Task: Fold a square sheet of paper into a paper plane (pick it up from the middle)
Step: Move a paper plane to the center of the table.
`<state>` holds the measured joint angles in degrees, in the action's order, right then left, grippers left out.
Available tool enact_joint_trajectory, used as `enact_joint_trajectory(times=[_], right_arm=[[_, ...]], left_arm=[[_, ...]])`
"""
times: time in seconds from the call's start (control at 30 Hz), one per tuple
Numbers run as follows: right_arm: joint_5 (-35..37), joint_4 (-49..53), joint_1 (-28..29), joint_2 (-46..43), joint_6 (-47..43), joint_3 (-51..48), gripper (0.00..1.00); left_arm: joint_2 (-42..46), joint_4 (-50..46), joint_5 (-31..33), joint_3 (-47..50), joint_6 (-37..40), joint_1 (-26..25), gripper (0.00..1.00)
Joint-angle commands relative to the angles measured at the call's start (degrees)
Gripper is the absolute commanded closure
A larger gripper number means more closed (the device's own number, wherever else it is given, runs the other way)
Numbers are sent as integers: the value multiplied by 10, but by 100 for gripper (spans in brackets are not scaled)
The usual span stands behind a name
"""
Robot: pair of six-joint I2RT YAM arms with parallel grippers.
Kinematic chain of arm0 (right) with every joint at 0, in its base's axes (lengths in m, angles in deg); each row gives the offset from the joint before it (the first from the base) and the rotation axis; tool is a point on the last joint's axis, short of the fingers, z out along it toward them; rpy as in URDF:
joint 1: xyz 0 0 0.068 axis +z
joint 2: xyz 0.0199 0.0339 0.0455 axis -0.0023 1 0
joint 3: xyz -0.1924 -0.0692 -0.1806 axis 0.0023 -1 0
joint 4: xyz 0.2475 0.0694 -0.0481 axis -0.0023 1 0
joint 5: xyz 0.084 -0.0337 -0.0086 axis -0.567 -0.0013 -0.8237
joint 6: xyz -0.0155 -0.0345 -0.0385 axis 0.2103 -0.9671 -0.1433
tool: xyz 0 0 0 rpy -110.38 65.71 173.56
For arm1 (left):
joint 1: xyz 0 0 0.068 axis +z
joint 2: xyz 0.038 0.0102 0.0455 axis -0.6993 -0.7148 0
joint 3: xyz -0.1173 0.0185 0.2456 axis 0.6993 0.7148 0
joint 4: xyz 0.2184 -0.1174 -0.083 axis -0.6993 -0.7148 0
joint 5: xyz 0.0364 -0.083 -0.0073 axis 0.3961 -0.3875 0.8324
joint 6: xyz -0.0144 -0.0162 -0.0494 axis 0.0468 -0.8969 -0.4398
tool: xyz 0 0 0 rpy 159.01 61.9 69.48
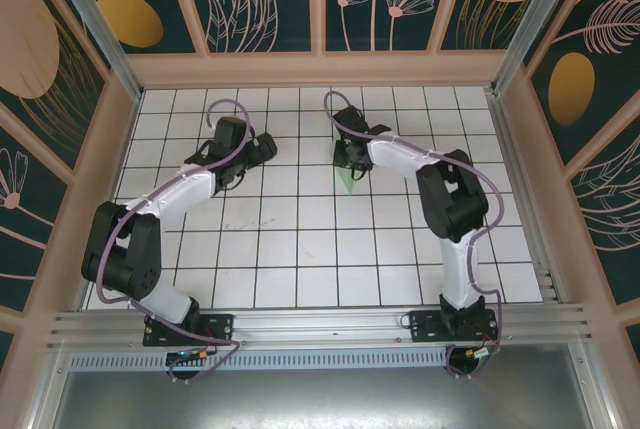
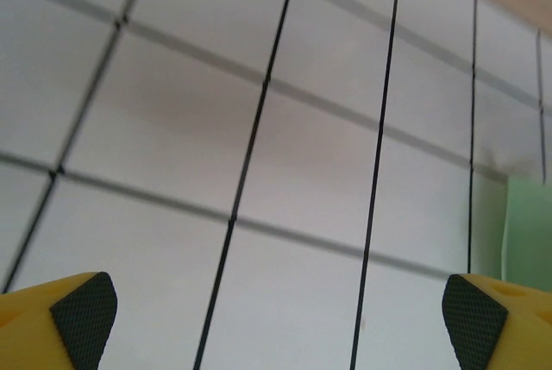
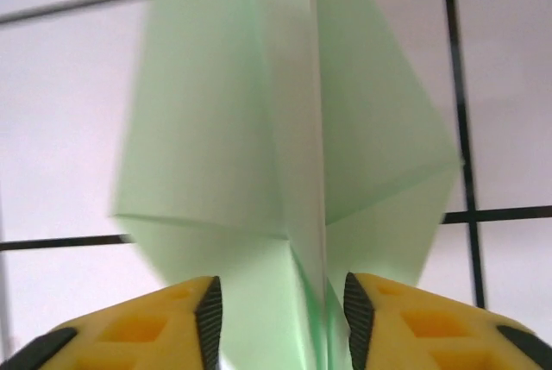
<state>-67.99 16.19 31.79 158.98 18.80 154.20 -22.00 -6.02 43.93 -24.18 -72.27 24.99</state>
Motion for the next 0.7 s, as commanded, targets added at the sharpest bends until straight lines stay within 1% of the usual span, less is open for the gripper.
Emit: enact_joint_trajectory(times=[0.0, 0.03, 0.17, 0.27, 0.33, 0.4, 0.53, 0.6, 0.67], right_arm=[[44, 3, -3, -95, 8, 19, 45], [55, -6, -21, -114, 10, 7, 41], [126, -61, -44, -196, 8, -66, 28], [188, -134, -73, -264, -19, -146, 18], [226, -185, -97, -310, -47, -206, 9], [252, -229, -121, -343, -70, -256, 5], [253, -311, -190, -397, -101, -357, 3], [254, -380, -212, -412, -136, -418, 2], [255, -443, -229, -421, -156, -474, 1]], left_arm=[[0, 3, 88, -37, 45, 15, 1], [4, 8, 106, -41, 56, 18, 1], [38, 47, 184, -22, 99, 33, 1], [76, 106, 229, 33, 135, 46, 1], [103, 151, 281, 86, 152, 54, 2], [121, 191, 328, 131, 166, 63, 1], [146, 272, 381, 222, 198, 80, 2], [151, 283, 387, 244, 205, 91, 1], [154, 322, 379, 273, 229, 102, 2]])
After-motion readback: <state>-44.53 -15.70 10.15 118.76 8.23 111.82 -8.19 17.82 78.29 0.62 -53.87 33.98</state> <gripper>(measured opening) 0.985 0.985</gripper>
